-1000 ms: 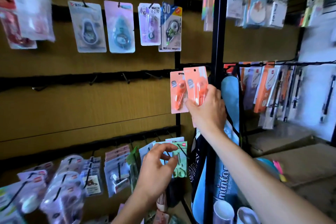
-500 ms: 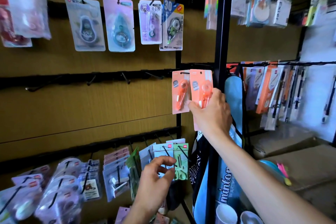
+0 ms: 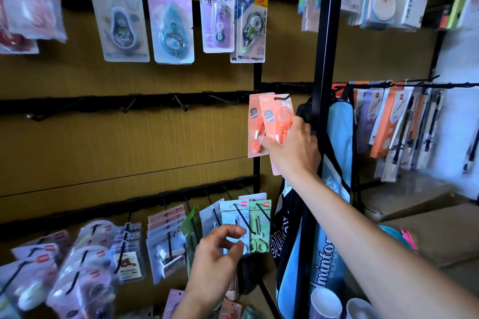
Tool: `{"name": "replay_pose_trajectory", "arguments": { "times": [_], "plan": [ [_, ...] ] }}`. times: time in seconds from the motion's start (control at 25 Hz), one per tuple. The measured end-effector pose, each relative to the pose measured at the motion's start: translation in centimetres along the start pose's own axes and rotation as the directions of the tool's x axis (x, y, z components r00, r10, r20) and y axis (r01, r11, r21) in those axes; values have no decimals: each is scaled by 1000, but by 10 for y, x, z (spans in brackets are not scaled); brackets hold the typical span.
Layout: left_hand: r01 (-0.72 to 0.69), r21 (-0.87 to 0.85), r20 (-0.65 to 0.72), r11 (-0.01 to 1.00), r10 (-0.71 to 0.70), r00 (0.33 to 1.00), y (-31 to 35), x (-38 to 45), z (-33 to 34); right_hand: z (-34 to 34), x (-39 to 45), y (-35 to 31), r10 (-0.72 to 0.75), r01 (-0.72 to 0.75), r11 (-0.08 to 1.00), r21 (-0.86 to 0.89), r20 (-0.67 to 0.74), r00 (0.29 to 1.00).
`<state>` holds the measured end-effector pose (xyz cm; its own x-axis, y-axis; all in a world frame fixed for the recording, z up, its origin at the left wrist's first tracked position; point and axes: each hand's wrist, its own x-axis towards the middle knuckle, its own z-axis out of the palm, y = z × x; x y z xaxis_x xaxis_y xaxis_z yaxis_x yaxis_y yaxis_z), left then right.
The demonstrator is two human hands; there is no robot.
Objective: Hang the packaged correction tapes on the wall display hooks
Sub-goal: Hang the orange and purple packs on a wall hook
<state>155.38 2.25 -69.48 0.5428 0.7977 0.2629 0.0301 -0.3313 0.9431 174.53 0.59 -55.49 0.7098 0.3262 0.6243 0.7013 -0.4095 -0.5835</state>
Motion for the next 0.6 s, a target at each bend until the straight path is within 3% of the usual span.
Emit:
{"name": "replay_pose_trajectory", "arguments": {
  "times": [0.2, 0.44, 0.6],
  "plan": [
    [33, 44, -20, 998, -32, 999, -13, 5, -20, 33, 22, -14, 27, -27, 1000, -4, 42, 999],
    [90, 30, -94, 995, -87, 992, -55, -4, -48, 64, 7, -3, 114, -114, 986, 125, 10, 993],
    [54, 161, -102, 985, -38, 994, -100, -29, -31, 70, -86, 17, 70, -4, 905, 425, -139, 988]
  ]
}}
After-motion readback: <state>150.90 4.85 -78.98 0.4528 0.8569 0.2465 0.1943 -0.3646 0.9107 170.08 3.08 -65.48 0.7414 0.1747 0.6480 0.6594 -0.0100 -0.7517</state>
